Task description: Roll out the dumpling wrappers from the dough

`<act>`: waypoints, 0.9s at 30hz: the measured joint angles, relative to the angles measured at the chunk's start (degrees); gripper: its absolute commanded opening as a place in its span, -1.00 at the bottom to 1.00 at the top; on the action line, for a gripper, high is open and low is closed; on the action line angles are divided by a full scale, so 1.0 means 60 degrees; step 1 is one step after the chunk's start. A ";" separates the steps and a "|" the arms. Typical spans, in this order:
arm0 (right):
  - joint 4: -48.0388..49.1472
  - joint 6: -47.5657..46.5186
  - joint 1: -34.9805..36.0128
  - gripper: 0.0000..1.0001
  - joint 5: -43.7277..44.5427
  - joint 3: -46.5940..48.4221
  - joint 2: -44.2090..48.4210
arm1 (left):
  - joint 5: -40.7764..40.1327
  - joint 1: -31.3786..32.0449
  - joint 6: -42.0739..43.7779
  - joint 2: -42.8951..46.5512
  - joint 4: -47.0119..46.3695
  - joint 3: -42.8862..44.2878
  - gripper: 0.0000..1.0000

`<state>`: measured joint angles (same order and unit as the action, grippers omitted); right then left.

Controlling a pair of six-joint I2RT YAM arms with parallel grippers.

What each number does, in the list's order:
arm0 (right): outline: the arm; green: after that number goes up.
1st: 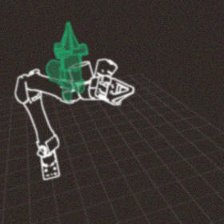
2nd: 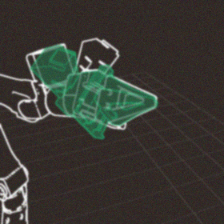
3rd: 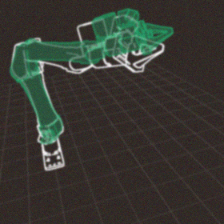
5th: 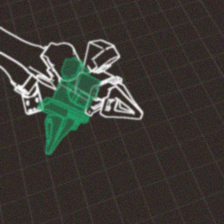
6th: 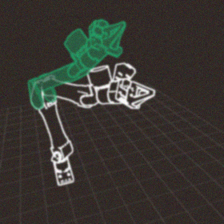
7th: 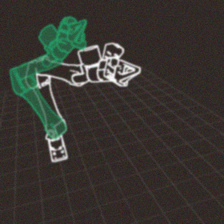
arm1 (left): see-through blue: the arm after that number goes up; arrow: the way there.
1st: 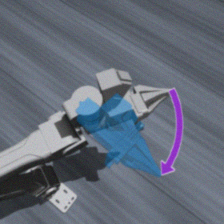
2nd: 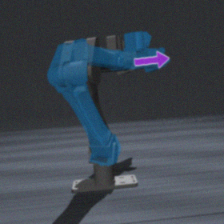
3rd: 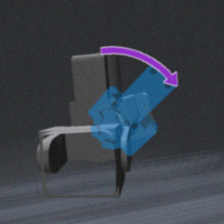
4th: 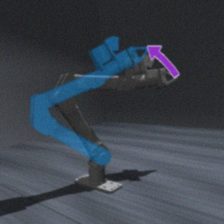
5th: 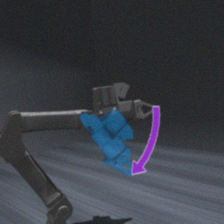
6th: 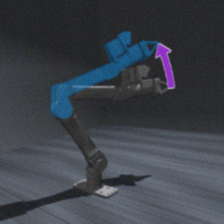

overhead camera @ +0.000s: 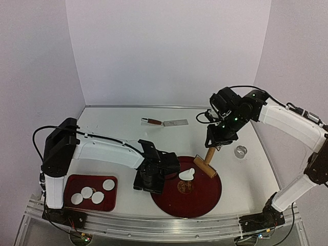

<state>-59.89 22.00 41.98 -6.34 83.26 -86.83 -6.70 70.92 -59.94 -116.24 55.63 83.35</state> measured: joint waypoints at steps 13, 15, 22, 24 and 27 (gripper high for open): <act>0.0216 0.1115 -0.1090 -1.00 -0.0366 -0.0284 0.0078 | 0.0117 -0.2064 0.6240 -0.0379 -0.1688 0.2321 0.23; 0.0260 0.1295 -0.1089 -1.00 -0.0454 -0.0280 0.0102 | 0.0162 -0.2215 0.6997 -0.0777 -0.1932 0.2850 0.17; 0.0390 0.1969 -0.1089 -1.00 -0.0588 -0.0277 0.0175 | 0.0706 -0.2285 0.8714 -0.2455 -0.2540 0.4145 -0.09; 0.0404 0.2145 -0.1089 -1.00 -0.0576 -0.0277 0.0210 | 0.0904 -0.2285 0.8995 -0.2771 -0.2670 0.4294 -0.21; 0.0407 0.2349 -0.1089 -1.00 -0.0559 -0.0277 0.0288 | 0.1052 -0.2285 0.9258 -0.3131 -0.2812 0.4465 -0.52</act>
<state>-57.45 36.09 35.44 -9.69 81.60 -85.10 -0.38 57.21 -4.39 -135.02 38.75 110.14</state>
